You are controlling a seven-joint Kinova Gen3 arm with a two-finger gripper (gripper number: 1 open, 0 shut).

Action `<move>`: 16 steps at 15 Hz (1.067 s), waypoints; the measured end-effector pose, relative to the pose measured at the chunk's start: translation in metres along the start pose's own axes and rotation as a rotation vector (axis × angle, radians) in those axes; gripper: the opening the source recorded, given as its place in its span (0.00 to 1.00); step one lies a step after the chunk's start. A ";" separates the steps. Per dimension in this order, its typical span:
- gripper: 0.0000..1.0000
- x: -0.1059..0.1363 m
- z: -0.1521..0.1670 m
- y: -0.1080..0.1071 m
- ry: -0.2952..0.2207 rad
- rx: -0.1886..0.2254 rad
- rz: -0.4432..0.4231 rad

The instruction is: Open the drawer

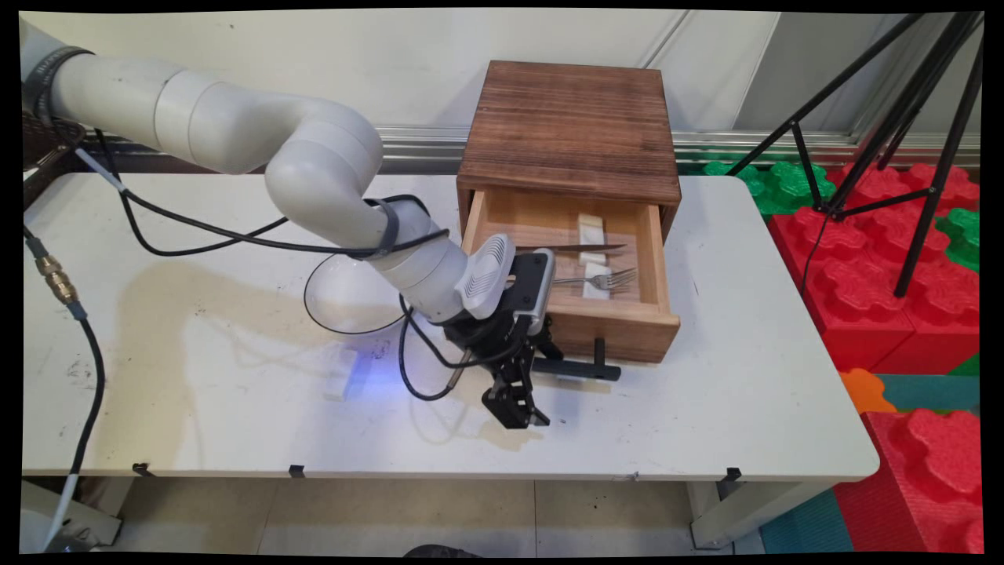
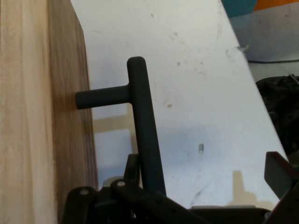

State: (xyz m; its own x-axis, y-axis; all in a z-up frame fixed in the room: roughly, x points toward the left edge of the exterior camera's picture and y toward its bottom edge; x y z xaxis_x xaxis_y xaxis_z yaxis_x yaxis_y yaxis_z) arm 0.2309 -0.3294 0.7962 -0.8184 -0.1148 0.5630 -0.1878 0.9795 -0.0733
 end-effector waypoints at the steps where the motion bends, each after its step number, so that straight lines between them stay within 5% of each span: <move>1: 1.00 0.000 0.000 0.003 0.001 -0.004 -0.003; 16: 1.00 0.004 -0.003 0.041 0.015 -0.055 -0.018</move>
State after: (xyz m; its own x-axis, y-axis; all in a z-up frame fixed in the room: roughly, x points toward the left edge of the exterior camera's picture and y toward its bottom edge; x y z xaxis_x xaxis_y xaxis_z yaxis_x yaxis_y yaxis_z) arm 0.2220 -0.2892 0.7977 -0.8066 -0.1308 0.5765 -0.1725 0.9848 -0.0179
